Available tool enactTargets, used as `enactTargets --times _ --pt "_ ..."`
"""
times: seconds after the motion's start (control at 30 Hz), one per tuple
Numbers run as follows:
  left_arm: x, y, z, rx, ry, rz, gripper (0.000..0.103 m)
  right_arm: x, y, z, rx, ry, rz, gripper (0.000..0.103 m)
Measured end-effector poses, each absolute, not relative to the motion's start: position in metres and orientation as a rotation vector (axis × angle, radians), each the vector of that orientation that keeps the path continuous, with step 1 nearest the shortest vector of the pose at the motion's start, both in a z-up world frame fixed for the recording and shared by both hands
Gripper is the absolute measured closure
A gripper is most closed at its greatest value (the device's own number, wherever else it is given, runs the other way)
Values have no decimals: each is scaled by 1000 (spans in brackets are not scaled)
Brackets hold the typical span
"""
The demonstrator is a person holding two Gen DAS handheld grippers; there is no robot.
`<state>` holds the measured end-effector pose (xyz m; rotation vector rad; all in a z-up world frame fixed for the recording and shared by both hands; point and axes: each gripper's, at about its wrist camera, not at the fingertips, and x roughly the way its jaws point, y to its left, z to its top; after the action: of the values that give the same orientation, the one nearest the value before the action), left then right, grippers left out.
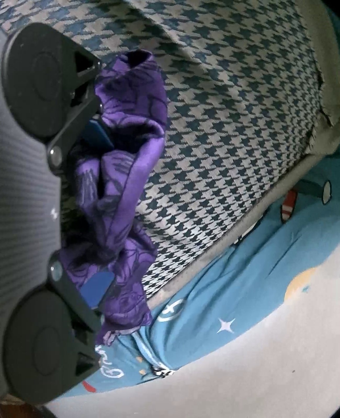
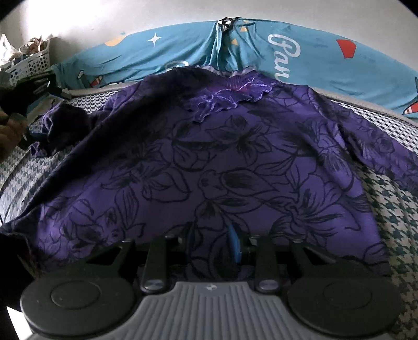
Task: Fold clothes
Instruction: 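Grasp the bunched purple sleeve cuff with the left tool and lift it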
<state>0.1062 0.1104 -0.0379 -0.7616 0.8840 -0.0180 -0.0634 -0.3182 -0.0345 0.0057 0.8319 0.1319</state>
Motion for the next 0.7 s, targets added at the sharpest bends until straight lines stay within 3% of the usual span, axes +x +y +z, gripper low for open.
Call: enactTargets --times 0.23,0.33,0.43,0.6,0.7 --pt "115 103 -49 -743 915 21 1 -46 -315 -32 -6 814 139 74" --pt "118 101 -52 -731 922 41 9 -31 -315 -31 -11 806 132 74" --pt "119 100 -55 -716 917 58 27 -16 -316 -32 3 803 120 74" --pt "118 106 -57 -759 884 48 70 4 -319 -33 35 801 97 74" --pt "114 107 -48 -740 827 15 81 8 -318 -34 34 797 92 74"
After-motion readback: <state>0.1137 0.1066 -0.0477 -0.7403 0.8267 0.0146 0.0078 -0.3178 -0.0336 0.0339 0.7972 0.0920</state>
